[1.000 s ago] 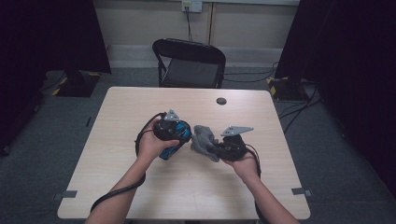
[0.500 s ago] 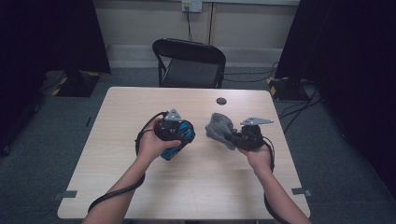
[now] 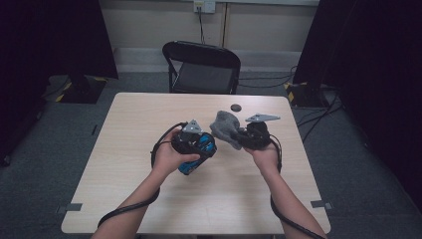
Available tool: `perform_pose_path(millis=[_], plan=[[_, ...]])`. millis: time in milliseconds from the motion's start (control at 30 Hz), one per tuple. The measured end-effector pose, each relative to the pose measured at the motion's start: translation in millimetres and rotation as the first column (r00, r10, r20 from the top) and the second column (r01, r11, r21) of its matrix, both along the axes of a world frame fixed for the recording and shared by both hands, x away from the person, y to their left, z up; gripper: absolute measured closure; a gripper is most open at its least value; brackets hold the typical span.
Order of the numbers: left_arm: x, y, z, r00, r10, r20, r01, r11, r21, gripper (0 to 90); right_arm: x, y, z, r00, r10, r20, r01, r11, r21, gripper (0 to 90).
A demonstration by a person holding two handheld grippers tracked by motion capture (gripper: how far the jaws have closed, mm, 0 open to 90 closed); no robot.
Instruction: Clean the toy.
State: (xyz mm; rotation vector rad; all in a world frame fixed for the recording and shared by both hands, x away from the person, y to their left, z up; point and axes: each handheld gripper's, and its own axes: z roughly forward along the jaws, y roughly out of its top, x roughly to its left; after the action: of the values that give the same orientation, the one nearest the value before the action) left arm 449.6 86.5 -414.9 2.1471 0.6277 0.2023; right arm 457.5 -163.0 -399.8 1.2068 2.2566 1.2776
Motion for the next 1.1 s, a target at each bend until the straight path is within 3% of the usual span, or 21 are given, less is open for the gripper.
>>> perform_pose_path(millis=[433, 1100], plan=[[3.6, -2.1, -6.5, 0.9999, 0.005, -0.014, -0.005, 0.9999, 0.011, 25.5, -3.0, 29.8, -3.9, 0.9963, 0.085, -0.011, -0.085, 0.996, 0.032, 77.9], [10.9, 12.5, -10.1, 0.9985, 0.055, -0.007, -0.055, 0.9975, 0.044, 25.5, -17.8, 27.3, -9.3, 0.9904, 0.138, -0.002, -0.138, 0.989, 0.046, 77.8]])
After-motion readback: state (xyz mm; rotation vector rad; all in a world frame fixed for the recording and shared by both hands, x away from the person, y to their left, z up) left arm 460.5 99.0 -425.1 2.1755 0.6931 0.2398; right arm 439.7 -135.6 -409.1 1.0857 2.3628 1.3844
